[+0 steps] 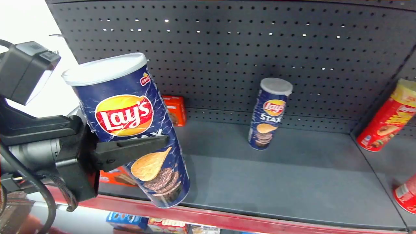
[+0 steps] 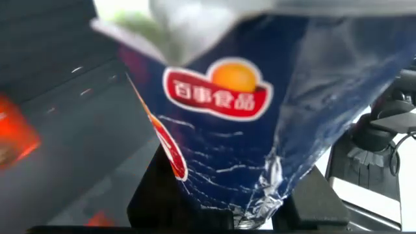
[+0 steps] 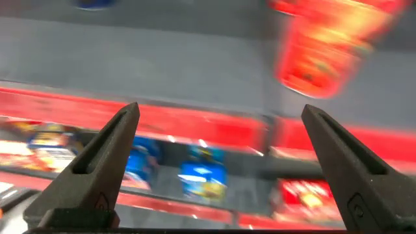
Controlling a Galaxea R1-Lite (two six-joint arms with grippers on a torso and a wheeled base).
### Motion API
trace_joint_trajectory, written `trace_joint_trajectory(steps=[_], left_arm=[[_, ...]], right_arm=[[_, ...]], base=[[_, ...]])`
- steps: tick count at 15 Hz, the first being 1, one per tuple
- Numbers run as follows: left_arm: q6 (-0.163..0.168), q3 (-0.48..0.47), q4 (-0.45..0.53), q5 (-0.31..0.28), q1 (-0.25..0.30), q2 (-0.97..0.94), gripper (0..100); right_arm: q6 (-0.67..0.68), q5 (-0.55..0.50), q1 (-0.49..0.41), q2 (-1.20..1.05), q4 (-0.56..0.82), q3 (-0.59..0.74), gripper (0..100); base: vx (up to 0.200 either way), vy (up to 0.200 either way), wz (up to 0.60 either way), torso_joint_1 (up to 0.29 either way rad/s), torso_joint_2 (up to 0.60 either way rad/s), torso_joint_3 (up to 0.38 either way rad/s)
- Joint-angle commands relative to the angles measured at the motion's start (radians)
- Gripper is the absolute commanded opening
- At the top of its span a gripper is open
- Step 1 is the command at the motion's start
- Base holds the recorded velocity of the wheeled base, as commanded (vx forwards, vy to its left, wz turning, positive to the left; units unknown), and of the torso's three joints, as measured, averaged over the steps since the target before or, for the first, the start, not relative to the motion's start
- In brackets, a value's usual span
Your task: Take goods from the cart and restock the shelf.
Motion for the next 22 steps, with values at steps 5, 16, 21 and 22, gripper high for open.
trace_joint_trajectory(steps=[5,16,21,22], left_arm=[[0.0,0.008,-0.001,0.001,0.003,0.002,0],[-0.003,0.062,-0.033,0.003,0.046,-0.025,0],[-0.036,0.062,-0.061,0.005,0.049,-0.018,0],[-0.041,0.065,-0.064,0.005,0.049,-0.018,0]], right_arm=[[0.0,0.001,0.0,0.001,0.001,0.0,100],[-0.009,0.045,0.012,0.058,0.004,-0.107,100],[0.014,0.215,0.135,0.485,0.044,-0.454,100],[-0.002,0.232,0.16,0.5,0.044,-0.462,100]], base=[[0.0,0.0,-0.12,0.0,0.0,0.0],[0.0,0.0,0.0,0.0,0.0,0.0],[0.0,0.0,0.0,0.0,0.0,0.0],[0.0,0.0,0.0,0.0,0.0,0.0]])
